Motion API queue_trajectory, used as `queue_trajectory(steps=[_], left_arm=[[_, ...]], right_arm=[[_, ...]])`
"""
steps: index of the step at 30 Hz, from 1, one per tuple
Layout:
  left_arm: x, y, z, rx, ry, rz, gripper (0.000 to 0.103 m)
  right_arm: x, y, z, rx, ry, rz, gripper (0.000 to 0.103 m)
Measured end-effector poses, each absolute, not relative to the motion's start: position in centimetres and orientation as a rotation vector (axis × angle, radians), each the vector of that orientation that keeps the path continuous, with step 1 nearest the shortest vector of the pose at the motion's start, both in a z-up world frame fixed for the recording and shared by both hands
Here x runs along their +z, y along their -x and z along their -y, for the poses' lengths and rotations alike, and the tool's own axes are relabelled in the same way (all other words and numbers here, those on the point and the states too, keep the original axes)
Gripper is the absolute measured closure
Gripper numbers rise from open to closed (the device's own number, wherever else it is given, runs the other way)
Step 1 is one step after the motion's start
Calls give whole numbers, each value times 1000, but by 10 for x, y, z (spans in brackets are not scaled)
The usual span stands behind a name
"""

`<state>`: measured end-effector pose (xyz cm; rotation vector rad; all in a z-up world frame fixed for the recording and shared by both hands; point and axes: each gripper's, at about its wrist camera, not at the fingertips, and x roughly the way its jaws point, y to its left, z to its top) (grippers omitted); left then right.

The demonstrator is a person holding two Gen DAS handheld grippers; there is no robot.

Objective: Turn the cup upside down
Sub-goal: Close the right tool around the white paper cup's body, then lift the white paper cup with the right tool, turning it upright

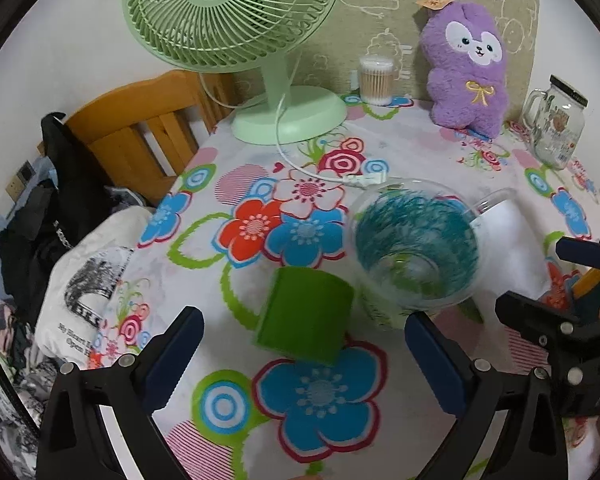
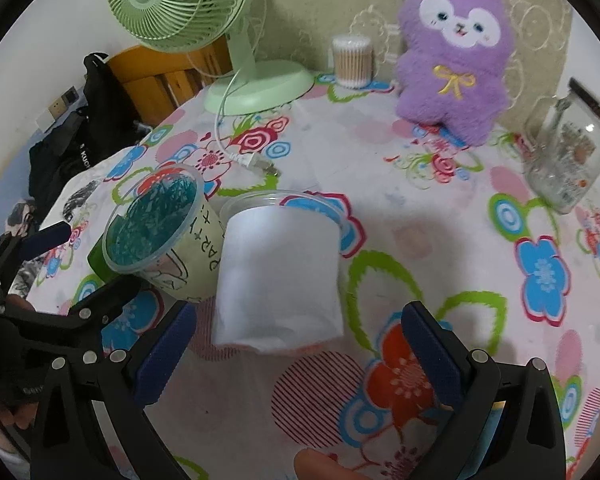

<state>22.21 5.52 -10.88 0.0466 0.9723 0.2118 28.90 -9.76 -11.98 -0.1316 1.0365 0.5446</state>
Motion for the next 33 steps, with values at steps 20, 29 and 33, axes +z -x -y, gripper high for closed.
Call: queue_trajectory(steps=[20,29,33], left_arm=[[-112,-212,-53,185,-65,-995,2],[-93,-180,-47,160,-60,-961,2],[-83,-159,-41,145,-59,-940,2]], right_arm=[[-132,-295,89,550,149,-1107,36],[-103,-256,107,527,157,-1040,36],[-89,-227,117,526,152,-1009,36]])
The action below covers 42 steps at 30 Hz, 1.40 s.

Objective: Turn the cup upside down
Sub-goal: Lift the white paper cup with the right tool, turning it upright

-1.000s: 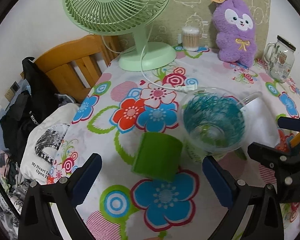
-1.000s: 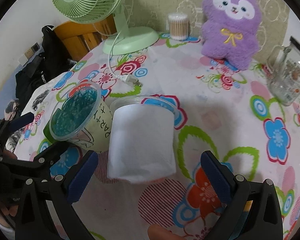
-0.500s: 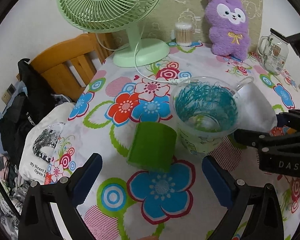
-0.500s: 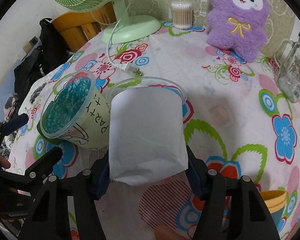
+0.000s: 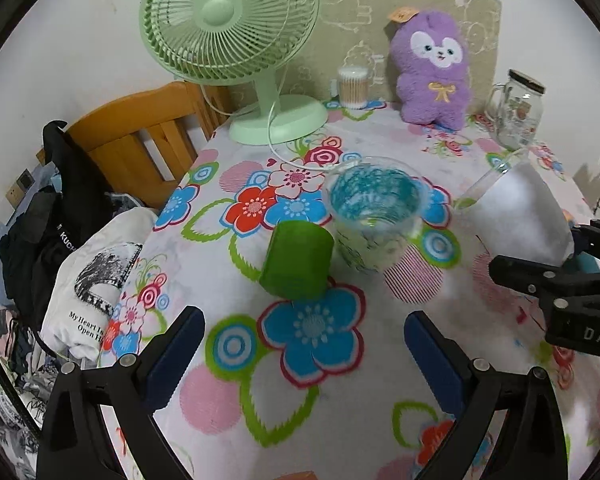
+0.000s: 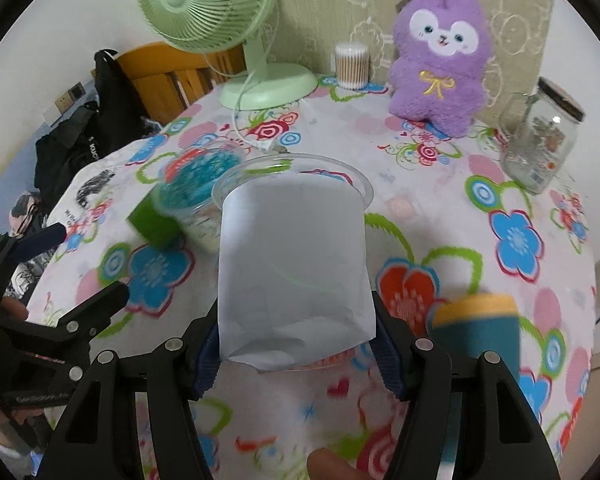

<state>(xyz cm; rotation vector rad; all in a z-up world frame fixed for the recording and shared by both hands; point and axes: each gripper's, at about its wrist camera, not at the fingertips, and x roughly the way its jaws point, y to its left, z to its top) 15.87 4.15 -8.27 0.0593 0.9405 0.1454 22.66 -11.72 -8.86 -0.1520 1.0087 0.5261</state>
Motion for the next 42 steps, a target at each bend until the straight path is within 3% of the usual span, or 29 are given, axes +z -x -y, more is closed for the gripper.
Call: queue_trajectory(steps=[8,20,39,42], left_arm=[[-72,-104,-30,108,-30,-918,1],[-87,-33,-5,65,-51,-939,1],[-115,0,5,54,-50,-993,1],[-116,0,3,55,-42,-995,1]], right_arm=[[-71,-151,135,527,182,-976,36],[-92,-59,160,460,253,-1031,36],[-133,-33,160,403,386,-1174,35],[-137,-34,160,405,390,-1193,30]])
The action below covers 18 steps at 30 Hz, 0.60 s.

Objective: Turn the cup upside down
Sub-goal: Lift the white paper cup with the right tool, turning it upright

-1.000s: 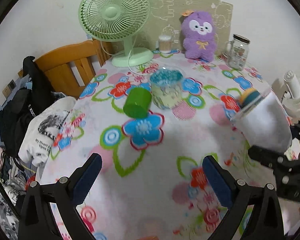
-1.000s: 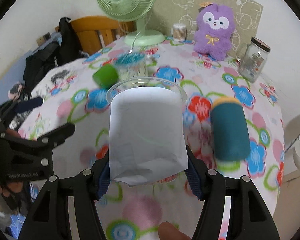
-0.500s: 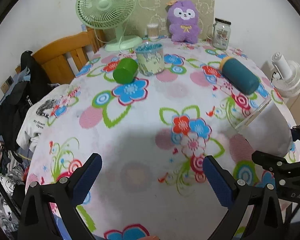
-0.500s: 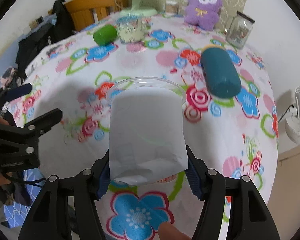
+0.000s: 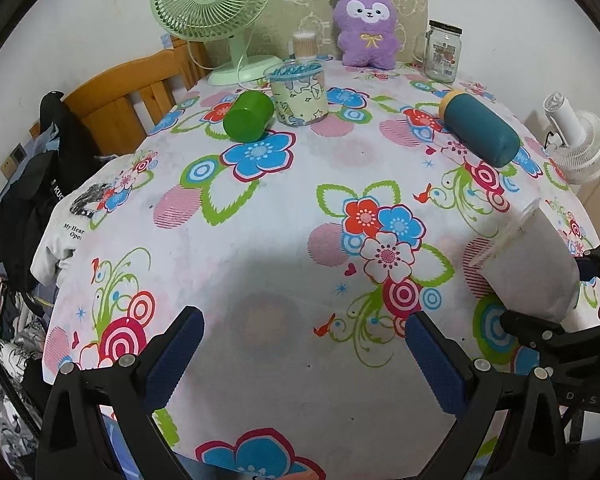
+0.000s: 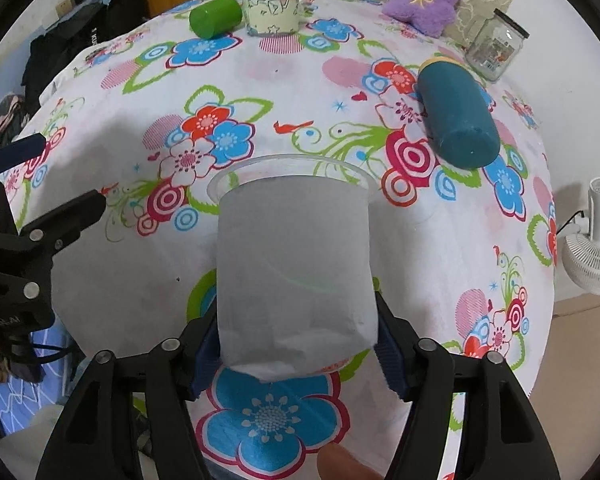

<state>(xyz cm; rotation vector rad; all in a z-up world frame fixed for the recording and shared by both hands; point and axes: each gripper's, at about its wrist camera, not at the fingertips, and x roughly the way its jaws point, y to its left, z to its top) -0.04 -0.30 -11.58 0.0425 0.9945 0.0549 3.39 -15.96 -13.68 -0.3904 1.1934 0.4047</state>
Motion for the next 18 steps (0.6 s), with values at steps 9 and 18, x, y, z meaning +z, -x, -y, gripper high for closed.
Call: queue_trajectory(steps=[9,18], left_arm=[[-115,2,2,52,-30,-994,1],[-99,2,9,29,-23,-969,1]], right_arm=[[-135,-30,161,405,382,-1209,16],[-109,-25,174,391,391,-1145,15]])
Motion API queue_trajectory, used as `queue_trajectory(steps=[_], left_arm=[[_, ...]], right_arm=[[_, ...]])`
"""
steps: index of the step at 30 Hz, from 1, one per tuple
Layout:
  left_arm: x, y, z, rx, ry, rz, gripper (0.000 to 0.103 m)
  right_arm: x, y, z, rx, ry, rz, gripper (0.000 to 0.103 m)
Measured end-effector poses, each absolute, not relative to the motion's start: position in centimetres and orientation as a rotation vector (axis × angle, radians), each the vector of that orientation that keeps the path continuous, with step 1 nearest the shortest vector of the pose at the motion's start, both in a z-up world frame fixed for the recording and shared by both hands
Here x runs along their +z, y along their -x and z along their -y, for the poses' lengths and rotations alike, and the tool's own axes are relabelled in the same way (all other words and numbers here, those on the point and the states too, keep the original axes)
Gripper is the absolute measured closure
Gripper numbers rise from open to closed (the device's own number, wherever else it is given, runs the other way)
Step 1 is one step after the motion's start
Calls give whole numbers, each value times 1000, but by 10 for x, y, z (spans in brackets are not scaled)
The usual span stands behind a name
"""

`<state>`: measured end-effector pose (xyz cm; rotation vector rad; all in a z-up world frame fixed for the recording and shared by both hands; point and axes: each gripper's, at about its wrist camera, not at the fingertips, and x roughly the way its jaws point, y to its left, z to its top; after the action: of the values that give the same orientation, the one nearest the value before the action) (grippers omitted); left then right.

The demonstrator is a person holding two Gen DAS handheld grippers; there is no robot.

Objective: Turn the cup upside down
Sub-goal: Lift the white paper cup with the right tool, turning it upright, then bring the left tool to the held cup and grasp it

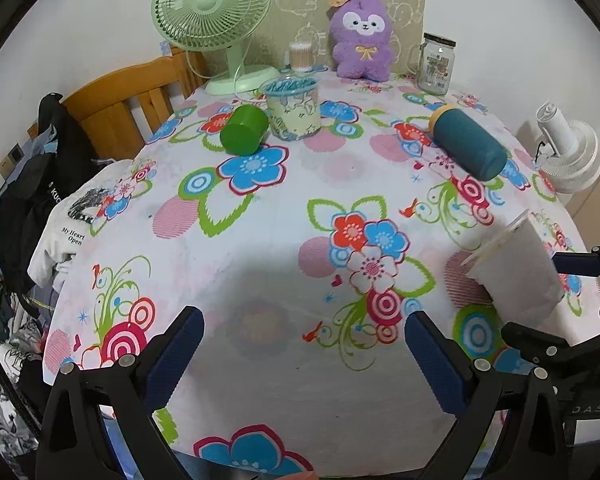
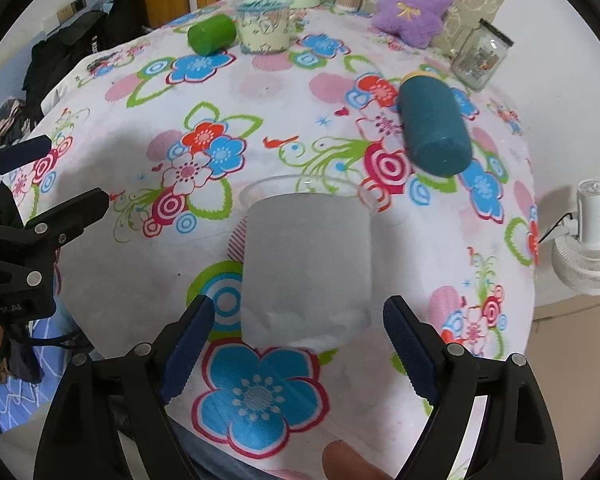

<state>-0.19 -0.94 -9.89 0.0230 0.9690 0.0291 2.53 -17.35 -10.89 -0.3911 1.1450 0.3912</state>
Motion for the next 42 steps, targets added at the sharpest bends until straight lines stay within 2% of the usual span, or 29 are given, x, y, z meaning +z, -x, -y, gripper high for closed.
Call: queue_trajectory(steps=[19,42], left_arm=[[-80,-4,92,-107,-72,-967,1],[-114,-34,167,-128,-63,-1087,1]], right_arm=[[-73,-6,276,377,185,-1090,15],[-118,-22,367,336,5,-1150,15]])
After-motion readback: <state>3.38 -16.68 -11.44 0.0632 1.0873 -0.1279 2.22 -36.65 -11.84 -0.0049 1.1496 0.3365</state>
